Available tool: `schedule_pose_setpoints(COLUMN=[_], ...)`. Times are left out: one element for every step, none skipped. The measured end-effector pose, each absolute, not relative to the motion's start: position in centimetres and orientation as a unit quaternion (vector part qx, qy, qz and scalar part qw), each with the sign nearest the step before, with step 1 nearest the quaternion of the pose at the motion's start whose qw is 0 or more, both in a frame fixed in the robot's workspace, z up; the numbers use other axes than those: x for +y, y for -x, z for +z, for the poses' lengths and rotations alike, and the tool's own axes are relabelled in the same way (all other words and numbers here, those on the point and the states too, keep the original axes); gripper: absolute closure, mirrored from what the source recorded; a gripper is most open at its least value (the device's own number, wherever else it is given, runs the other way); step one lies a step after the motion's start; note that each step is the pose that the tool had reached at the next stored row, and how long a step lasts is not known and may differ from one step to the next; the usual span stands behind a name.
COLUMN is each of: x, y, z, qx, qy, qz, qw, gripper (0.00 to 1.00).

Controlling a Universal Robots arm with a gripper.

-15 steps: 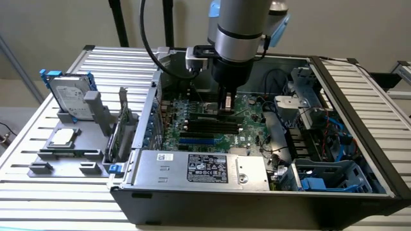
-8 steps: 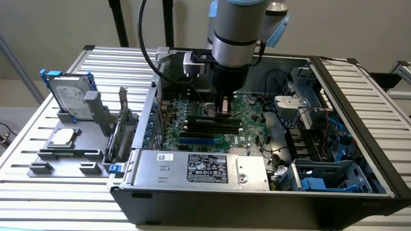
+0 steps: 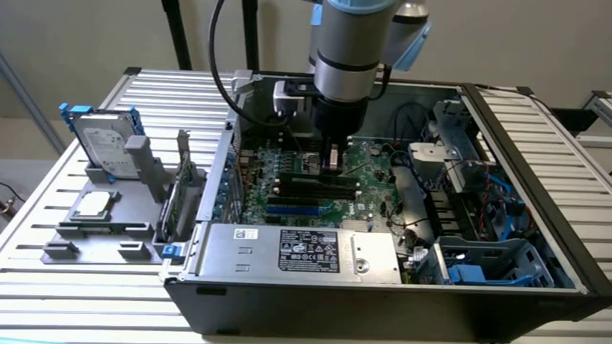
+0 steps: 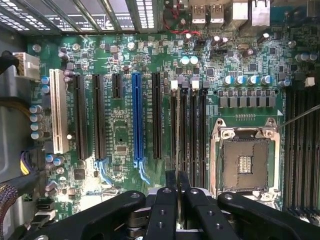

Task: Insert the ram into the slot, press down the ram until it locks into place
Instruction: 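Insert the ram into the slot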

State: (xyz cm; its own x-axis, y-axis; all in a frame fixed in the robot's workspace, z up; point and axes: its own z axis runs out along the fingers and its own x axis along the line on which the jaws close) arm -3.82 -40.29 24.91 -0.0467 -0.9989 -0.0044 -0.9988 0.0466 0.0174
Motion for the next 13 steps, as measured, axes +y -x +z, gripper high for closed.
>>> schedule_pose_setpoints(x=[-40.26, -40.20, -40.10, -39.94, -39.77, -39.61, -39.49, -39.42, -39.39, -39.38, -39.38, -39.38, -39.38], y=[3.82, 3.82, 3.82, 3.82, 3.83, 3.84, 3.86, 3.88, 3.89, 3.88, 3.88, 3.88, 3.89], z=[24.83, 24.75, 24.67, 24.62, 24.58, 24.52, 24.47, 24.41, 24.34, 24.28, 24.21, 24.13, 24.05], qx=[-0.723, -0.723, -0.722, -0.721, -0.720, -0.719, -0.717, -0.715, -0.713, -0.710, -0.708, -0.707, -0.707], qy=[-0.691, -0.691, -0.692, -0.692, -0.693, -0.695, -0.697, -0.699, -0.701, -0.704, -0.706, -0.707, -0.707], qz=[-0.005, -0.003, -0.001, 0.002, 0.003, 0.003, 0.004, 0.004, 0.004, 0.004, 0.004, 0.004, 0.004], qw=[0.007, 0.009, 0.011, 0.012, 0.011, 0.011, 0.011, 0.011, 0.011, 0.011, 0.011, 0.011, 0.011], gripper=[0.87, 0.87, 0.87, 0.87, 0.87, 0.87, 0.87, 0.87, 0.87, 0.87, 0.87, 0.87, 0.87])
